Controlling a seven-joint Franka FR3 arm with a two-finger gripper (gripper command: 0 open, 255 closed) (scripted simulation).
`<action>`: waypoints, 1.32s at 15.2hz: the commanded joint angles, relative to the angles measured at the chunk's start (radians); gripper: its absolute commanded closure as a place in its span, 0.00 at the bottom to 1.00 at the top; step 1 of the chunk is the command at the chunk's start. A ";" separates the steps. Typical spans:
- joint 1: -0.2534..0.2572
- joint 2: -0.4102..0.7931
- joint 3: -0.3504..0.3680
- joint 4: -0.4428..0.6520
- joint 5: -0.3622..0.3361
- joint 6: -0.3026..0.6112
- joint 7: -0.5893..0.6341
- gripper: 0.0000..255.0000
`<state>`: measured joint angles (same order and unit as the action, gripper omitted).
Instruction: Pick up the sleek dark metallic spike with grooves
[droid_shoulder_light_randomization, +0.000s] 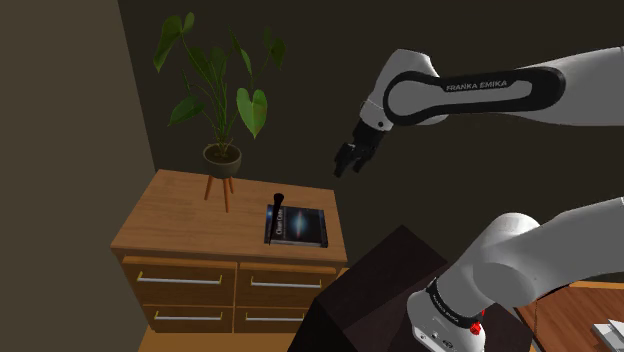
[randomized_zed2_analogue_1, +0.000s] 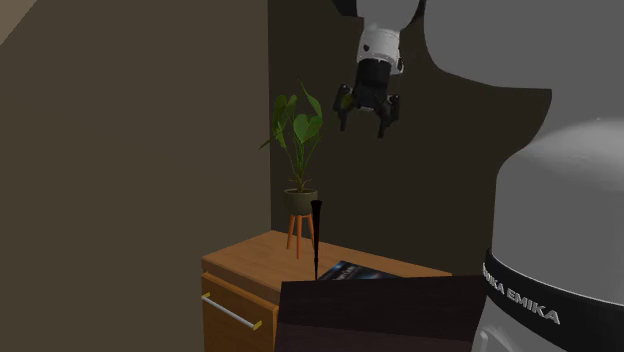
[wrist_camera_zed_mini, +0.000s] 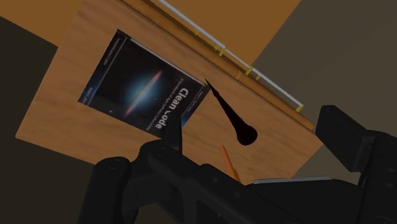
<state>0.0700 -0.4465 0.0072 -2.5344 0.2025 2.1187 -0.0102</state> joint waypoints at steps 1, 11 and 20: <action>0.010 0.072 0.003 0.010 0.015 0.070 -0.016 0.00; 0.071 0.456 0.042 0.139 0.106 0.360 -0.073 0.00; 0.097 0.745 0.076 0.314 0.150 0.502 -0.111 0.00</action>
<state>0.1660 0.2841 0.0815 -2.2285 0.3494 2.6121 -0.1181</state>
